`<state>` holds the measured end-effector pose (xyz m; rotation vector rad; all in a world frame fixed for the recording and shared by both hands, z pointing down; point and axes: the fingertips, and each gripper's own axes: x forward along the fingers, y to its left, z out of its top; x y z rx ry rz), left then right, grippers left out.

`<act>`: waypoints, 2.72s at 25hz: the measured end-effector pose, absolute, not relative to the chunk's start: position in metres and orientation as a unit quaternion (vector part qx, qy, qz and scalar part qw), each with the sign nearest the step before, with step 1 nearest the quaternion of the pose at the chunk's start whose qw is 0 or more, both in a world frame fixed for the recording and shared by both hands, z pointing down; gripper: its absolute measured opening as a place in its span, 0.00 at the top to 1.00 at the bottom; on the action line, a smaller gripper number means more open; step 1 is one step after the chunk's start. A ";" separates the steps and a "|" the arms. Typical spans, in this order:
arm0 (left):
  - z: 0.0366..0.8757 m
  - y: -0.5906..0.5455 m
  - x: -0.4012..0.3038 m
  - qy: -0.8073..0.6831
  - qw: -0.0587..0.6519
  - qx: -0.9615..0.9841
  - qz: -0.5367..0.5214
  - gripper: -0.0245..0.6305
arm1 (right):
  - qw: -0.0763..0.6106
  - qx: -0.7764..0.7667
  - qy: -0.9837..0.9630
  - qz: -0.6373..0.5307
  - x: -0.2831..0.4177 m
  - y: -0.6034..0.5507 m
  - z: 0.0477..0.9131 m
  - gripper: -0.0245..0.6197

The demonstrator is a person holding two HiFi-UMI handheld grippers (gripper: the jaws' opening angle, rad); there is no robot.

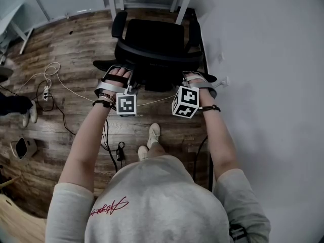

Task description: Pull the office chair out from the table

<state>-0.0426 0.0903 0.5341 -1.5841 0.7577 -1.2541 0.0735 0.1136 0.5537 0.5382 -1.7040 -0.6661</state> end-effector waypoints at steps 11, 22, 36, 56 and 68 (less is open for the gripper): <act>0.537 0.107 -0.036 0.309 0.469 -0.651 -0.510 0.78 | 0.578 0.233 -0.728 -0.286 0.079 0.130 0.555 0.83; 0.526 0.115 -0.034 0.312 0.468 -0.649 -0.513 0.78 | 0.579 0.228 -0.728 -0.289 0.082 0.138 0.543 0.83; 0.522 0.135 -0.026 0.316 0.460 -0.649 -0.517 0.78 | 0.579 0.220 -0.729 -0.290 0.091 0.156 0.538 0.83; 0.525 0.178 -0.006 0.327 0.458 -0.647 -0.514 0.78 | 0.574 0.217 -0.728 -0.305 0.110 0.197 0.539 0.84; 0.523 0.180 -0.006 0.325 0.448 -0.648 -0.523 0.78 | 0.576 0.214 -0.729 -0.303 0.111 0.200 0.537 0.84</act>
